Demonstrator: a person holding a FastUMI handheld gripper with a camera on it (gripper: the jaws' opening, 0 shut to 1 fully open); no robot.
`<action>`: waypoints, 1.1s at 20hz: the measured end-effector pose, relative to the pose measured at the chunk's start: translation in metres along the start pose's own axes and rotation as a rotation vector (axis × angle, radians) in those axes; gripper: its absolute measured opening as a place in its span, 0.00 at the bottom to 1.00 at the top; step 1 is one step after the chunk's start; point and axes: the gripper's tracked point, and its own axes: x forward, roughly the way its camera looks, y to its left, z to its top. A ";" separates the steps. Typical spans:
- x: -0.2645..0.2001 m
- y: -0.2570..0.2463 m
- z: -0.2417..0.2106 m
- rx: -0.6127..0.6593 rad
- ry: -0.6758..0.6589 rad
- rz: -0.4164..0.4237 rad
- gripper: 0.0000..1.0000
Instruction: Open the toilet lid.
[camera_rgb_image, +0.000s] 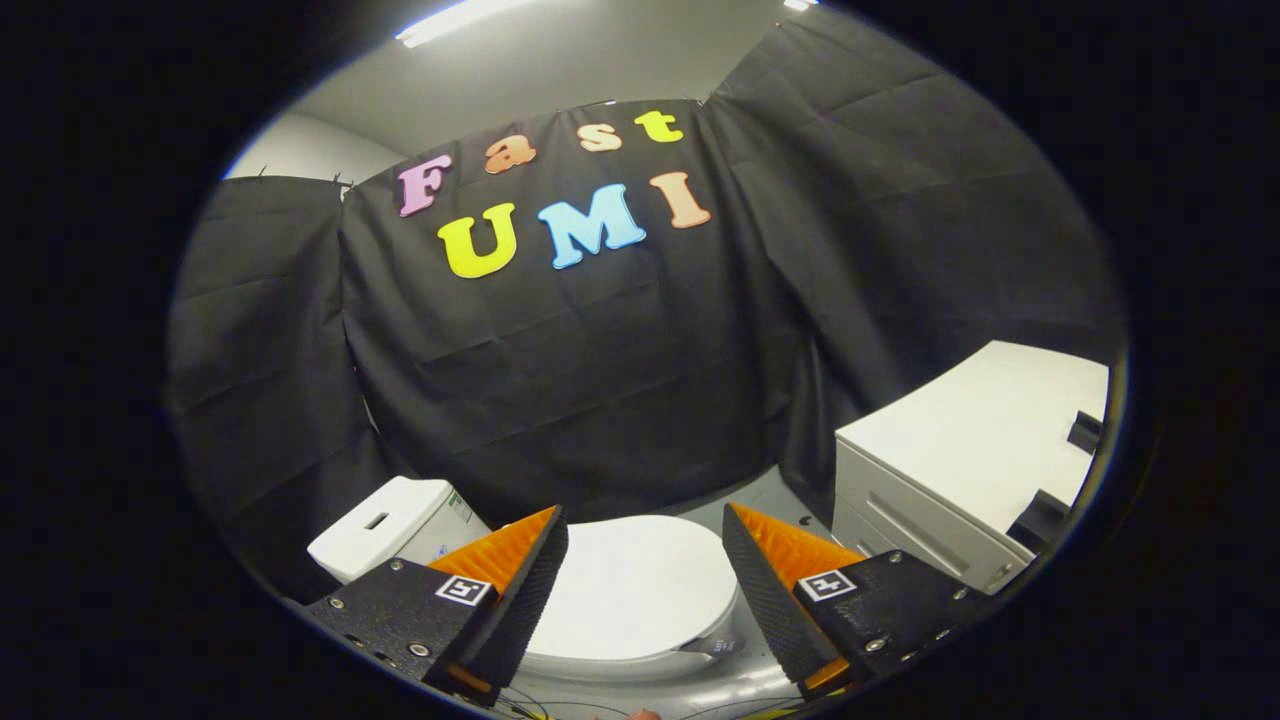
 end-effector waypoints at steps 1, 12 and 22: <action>0.000 -0.004 -0.013 0.040 0.022 0.001 0.96; 0.017 -0.046 -0.136 0.291 0.249 -0.097 0.96; 0.015 -0.092 -0.189 0.487 0.331 -0.194 0.95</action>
